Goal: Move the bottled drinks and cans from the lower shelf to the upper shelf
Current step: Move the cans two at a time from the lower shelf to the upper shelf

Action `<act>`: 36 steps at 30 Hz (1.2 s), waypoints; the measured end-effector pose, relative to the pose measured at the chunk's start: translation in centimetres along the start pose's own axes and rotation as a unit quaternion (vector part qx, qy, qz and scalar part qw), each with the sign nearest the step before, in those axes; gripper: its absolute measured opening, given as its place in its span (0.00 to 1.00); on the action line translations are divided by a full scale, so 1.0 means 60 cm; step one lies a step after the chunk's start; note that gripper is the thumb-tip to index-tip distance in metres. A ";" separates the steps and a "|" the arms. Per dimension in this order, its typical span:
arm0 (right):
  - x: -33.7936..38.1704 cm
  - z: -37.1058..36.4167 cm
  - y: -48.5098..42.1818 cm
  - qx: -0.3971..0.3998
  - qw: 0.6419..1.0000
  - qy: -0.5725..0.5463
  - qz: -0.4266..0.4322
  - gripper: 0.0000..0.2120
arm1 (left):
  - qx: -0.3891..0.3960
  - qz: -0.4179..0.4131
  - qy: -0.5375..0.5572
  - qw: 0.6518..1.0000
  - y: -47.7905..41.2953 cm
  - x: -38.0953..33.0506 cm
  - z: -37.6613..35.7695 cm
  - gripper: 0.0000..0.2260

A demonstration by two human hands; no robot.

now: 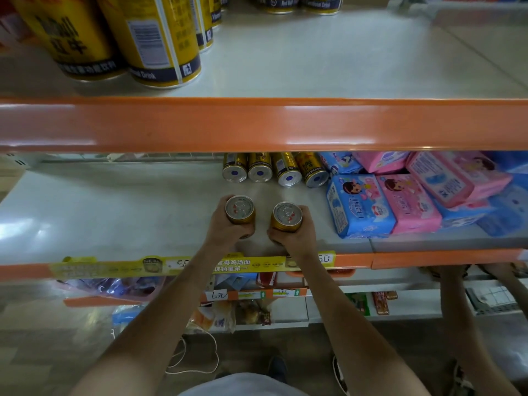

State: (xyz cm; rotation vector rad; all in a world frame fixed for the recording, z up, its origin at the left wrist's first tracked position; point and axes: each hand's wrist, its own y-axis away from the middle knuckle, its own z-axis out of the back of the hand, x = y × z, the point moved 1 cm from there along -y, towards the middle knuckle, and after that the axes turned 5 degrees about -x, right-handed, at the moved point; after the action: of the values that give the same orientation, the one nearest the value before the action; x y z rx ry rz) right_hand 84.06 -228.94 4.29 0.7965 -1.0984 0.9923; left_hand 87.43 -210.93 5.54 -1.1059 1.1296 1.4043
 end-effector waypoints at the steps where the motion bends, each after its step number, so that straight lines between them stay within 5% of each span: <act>1: 0.000 0.001 0.000 0.001 1.000 0.001 0.004 0.32 | -0.004 0.004 0.002 1.000 0.002 0.000 -0.001 0.32; 17: 0.013 0.005 -0.005 0.056 0.998 0.013 -0.009 0.29 | -0.041 0.053 -0.017 0.998 0.023 -0.032 -0.020 0.34; 31: 0.087 0.013 0.082 0.038 0.998 -0.030 -0.029 0.30 | -0.013 0.001 -0.055 0.998 0.112 -0.088 0.013 0.29; 36: 0.122 0.016 0.181 0.026 0.999 -0.047 -0.005 0.19 | 0.019 -0.031 -0.092 0.995 0.190 -0.116 0.058 0.21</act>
State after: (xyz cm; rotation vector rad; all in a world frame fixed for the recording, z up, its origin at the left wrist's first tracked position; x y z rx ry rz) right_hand 74.61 -224.09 12.03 0.8970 -1.1530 0.9862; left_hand 76.61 -209.47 13.95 -0.9552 0.9782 1.3991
